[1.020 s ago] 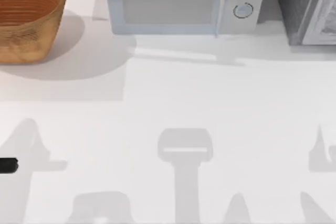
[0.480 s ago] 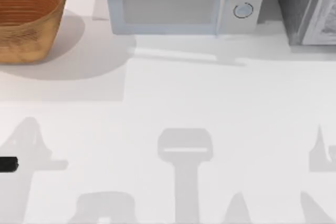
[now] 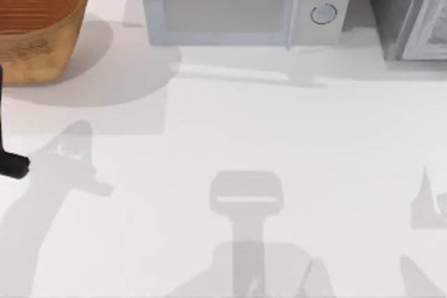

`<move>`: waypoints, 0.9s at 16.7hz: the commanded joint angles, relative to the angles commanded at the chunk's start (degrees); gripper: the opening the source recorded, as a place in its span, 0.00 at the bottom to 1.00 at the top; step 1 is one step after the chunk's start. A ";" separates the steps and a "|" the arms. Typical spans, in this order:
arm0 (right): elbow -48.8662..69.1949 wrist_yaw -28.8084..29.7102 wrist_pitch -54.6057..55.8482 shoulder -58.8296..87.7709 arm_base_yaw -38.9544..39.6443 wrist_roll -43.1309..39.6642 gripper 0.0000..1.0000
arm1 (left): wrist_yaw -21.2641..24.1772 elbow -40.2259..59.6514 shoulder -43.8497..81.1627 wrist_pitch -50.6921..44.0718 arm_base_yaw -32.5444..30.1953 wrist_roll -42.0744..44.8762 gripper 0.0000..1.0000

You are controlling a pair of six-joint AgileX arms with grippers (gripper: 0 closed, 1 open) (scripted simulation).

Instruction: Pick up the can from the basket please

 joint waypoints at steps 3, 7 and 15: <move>0.00 0.00 0.00 0.00 0.00 0.00 1.00 | 9.17 7.82 15.27 8.33 -0.67 1.16 0.00; 0.00 0.00 0.00 0.00 0.00 0.00 1.00 | 22.99 18.78 38.36 19.87 -1.66 2.50 0.00; 0.00 0.00 0.00 0.00 0.00 0.00 1.00 | 51.01 38.77 85.08 40.32 -3.51 4.10 0.00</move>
